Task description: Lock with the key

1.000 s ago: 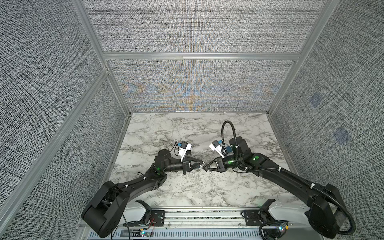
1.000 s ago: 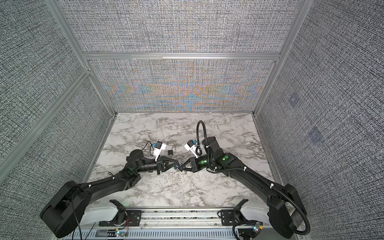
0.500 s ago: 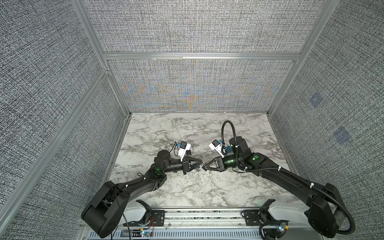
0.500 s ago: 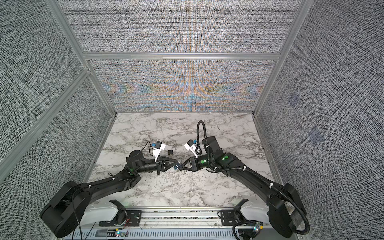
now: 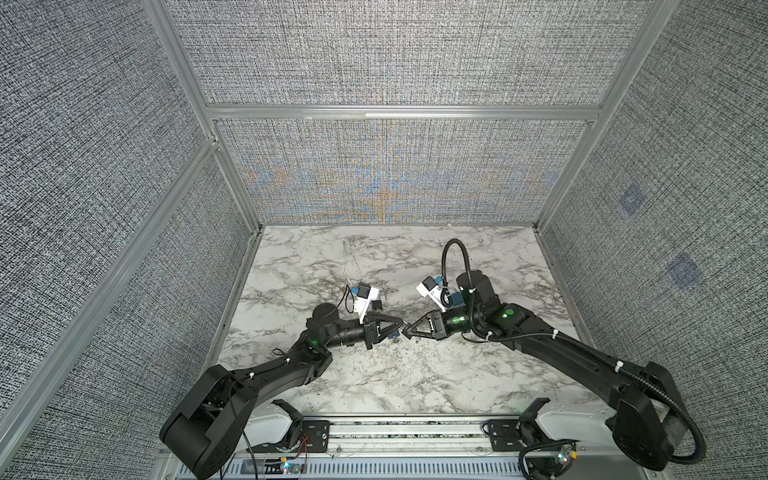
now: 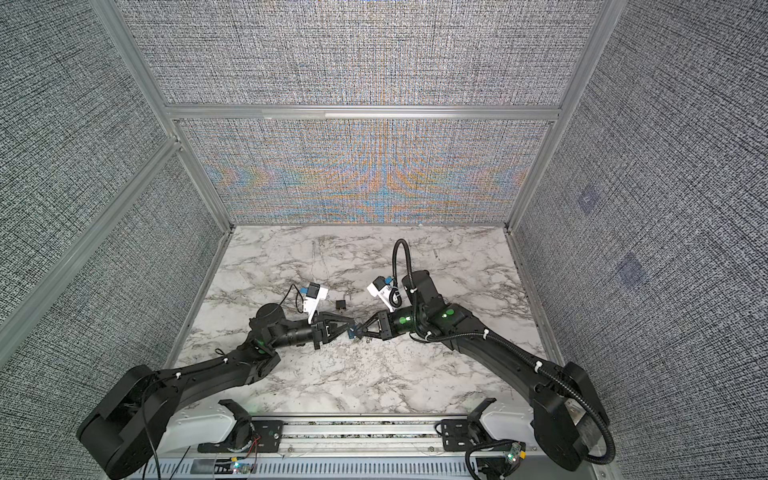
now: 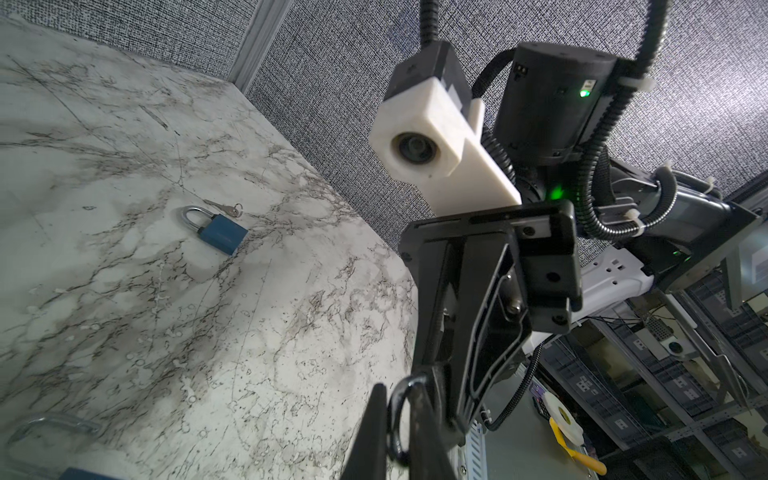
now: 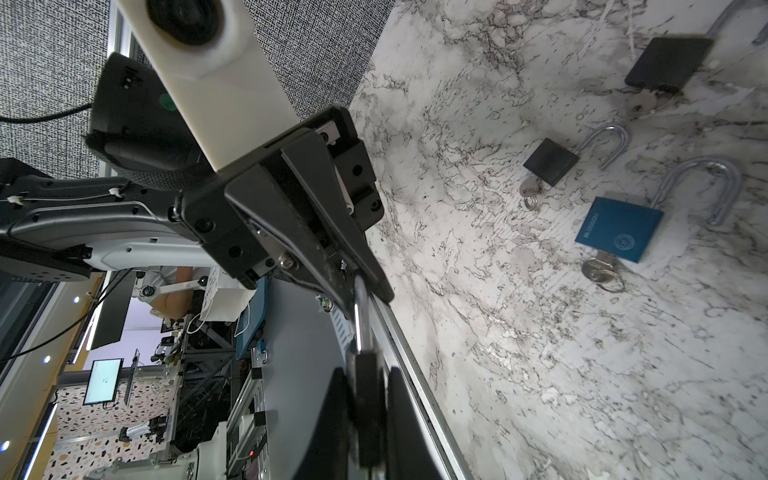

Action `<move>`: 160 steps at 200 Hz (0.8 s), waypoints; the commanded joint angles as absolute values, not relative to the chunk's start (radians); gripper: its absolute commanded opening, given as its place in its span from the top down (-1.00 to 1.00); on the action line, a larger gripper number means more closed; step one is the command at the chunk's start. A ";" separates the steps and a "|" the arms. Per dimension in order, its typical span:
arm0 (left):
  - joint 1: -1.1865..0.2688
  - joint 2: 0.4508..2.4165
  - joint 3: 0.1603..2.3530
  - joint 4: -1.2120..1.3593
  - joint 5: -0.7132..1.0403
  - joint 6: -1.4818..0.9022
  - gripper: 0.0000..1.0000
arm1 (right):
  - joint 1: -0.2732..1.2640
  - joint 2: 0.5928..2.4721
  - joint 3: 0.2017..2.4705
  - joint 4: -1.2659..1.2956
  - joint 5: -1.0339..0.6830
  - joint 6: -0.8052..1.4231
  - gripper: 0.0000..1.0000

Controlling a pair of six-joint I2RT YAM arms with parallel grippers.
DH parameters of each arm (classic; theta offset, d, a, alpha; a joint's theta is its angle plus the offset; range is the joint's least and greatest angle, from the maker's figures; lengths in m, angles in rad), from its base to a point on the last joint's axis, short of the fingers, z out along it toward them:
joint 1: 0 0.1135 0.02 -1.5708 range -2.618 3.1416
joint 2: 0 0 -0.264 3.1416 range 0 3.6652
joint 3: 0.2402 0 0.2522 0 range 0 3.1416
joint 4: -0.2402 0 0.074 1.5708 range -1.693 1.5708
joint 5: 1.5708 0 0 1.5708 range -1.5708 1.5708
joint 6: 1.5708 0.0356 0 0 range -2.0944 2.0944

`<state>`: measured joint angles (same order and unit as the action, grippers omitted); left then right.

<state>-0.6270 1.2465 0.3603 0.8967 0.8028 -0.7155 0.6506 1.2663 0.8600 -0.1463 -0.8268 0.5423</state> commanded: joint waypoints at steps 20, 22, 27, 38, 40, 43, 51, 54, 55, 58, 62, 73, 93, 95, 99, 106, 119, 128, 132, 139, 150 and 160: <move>-0.653 1.252 0.354 0.836 0.914 -0.708 1.00 | 0.652 1.278 0.896 0.162 -0.818 0.576 1.00; -0.655 1.252 0.353 0.837 0.915 -0.708 1.00 | 0.652 1.279 0.897 0.162 -0.818 0.575 1.00; -0.656 1.250 0.352 0.838 0.916 -0.710 1.00 | 0.652 1.281 0.900 0.166 -0.817 0.575 1.00; -0.661 1.248 0.350 0.842 0.916 -0.714 1.00 | 0.652 1.288 0.904 0.166 -0.806 0.572 1.00; -0.662 1.247 0.349 0.842 0.916 -0.714 1.00 | 0.653 1.289 0.904 0.166 -0.804 0.570 1.00; -0.663 1.247 0.348 0.842 0.916 -0.715 1.00 | 0.651 1.291 0.905 0.168 -0.805 0.571 1.00; -0.666 1.245 0.347 0.842 0.919 -0.718 1.00 | 0.651 1.295 0.908 0.170 -0.799 0.568 1.00; -0.669 1.245 0.346 0.842 0.918 -0.718 1.00 | 0.651 1.297 0.911 0.170 -0.796 0.566 1.00; -0.669 1.244 0.346 0.842 0.918 -0.718 1.00 | 0.651 1.297 0.911 0.170 -0.794 0.566 1.00; -0.669 1.244 0.345 0.842 0.920 -0.718 1.00 | 0.650 1.299 0.912 0.171 -0.792 0.565 1.00; -0.671 1.242 0.344 0.842 0.920 -0.718 1.00 | 0.650 1.301 0.915 0.173 -0.789 0.563 1.00; -0.676 1.239 0.341 0.841 0.918 -0.718 1.00 | 0.650 1.305 0.917 0.176 -0.778 0.561 1.00; -0.679 1.235 0.337 0.839 0.914 -0.719 1.00 | 0.647 1.314 0.918 0.195 -0.774 0.566 1.00; -0.680 1.235 0.336 0.839 0.914 -0.719 1.00 | 0.647 1.316 0.917 0.195 -0.773 0.566 1.00; -0.679 1.234 0.337 0.838 0.912 -0.719 1.00 | 0.647 1.316 0.917 0.194 -0.773 0.566 1.00; -0.679 1.232 0.336 0.837 0.906 -0.717 1.00 | 0.646 1.318 0.917 0.195 -0.773 0.566 1.00; -0.678 1.225 0.336 0.838 0.898 -0.716 1.00 | 0.647 1.319 0.918 0.186 -0.773 0.560 1.00; -0.679 1.218 0.341 0.833 0.889 -0.713 1.00 | 0.648 1.319 0.917 0.169 -0.772 0.554 1.00; -0.678 1.214 0.344 0.827 0.883 -0.712 1.00 | 0.648 1.318 0.917 0.160 -0.772 0.549 1.00; -0.679 1.205 0.350 0.811 0.868 -0.708 1.00 | 0.649 1.317 0.917 0.144 -0.773 0.544 1.00; -0.676 1.191 0.366 0.777 0.845 -0.696 1.00 | 0.652 1.312 0.909 0.134 -0.775 0.540 1.00; -0.671 1.177 0.380 0.754 0.838 -0.681 1.00 | 0.655 1.306 0.892 0.129 -0.773 0.541 1.00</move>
<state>-0.6529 1.1973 0.3553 0.8528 0.6971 -0.7345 0.6434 1.3136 0.8906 -0.1371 -0.8280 0.5266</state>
